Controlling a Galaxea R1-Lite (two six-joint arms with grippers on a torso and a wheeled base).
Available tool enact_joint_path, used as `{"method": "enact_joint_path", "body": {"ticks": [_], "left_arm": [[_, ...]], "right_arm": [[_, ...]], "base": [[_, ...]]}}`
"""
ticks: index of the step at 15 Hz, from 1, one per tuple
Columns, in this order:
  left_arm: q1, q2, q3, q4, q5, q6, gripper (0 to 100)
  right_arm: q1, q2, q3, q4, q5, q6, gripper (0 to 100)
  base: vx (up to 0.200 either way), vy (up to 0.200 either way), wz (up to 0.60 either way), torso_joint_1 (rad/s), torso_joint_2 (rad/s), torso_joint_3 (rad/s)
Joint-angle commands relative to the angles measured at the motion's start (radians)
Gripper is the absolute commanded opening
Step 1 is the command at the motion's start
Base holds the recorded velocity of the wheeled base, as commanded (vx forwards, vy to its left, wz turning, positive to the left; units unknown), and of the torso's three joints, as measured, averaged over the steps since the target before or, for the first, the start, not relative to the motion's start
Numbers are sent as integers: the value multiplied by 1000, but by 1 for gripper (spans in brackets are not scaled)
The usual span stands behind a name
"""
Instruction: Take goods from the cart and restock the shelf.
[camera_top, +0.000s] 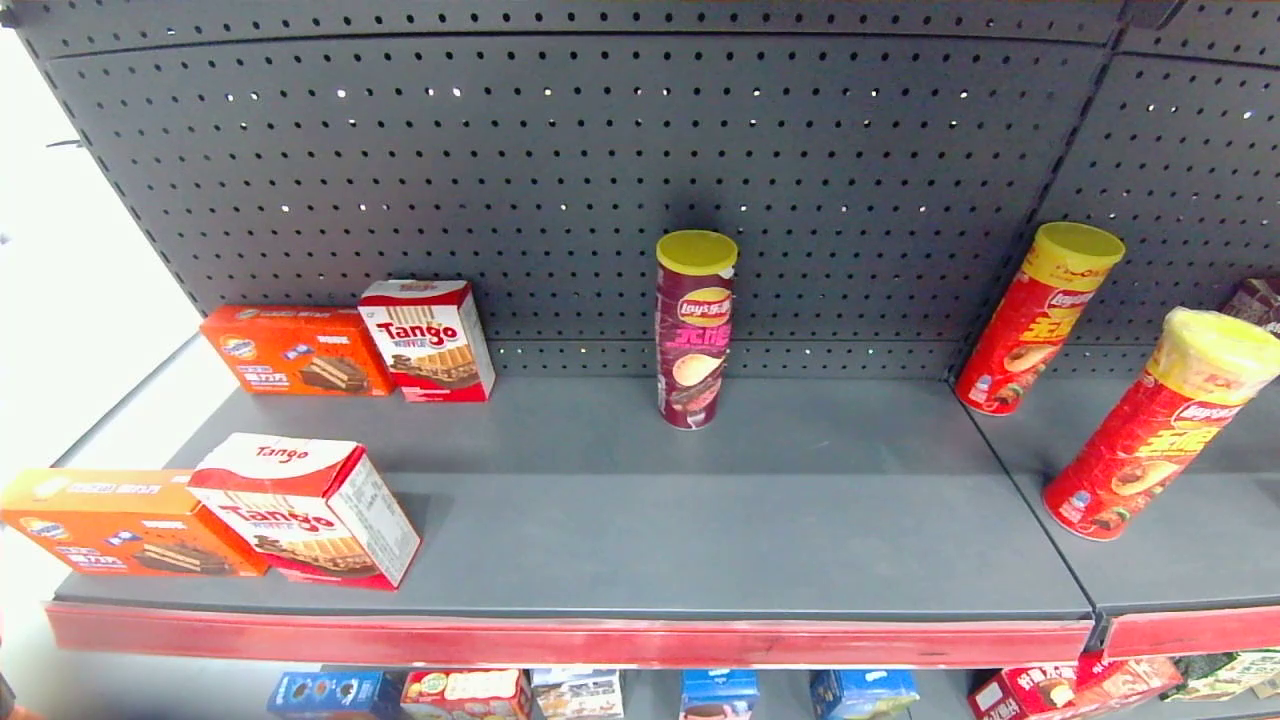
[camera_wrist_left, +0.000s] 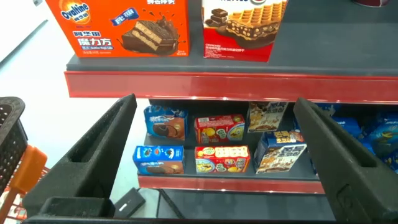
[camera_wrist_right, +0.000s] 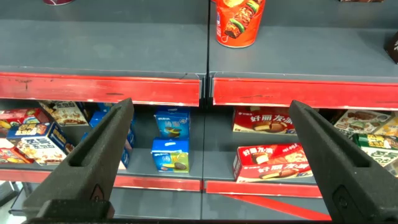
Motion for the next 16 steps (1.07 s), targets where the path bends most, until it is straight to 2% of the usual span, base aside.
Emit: {"method": "enact_joint_path", "body": {"ticks": [1,13,16], "left_arm": [[0,1,0,0,0,0,100],[0,1,2,0,4,0,100],[0,1,2,-2,4,0,100]], "right_arm": [[0,1,0,0,1,-1,100],[0,0,0,0,-1,2,100],[0,0,0,0,-1,2,100]], "base": [[0,0,600,-7,-7,-2],[0,0,600,6,1,4],[0,0,0,0,0,0]]}}
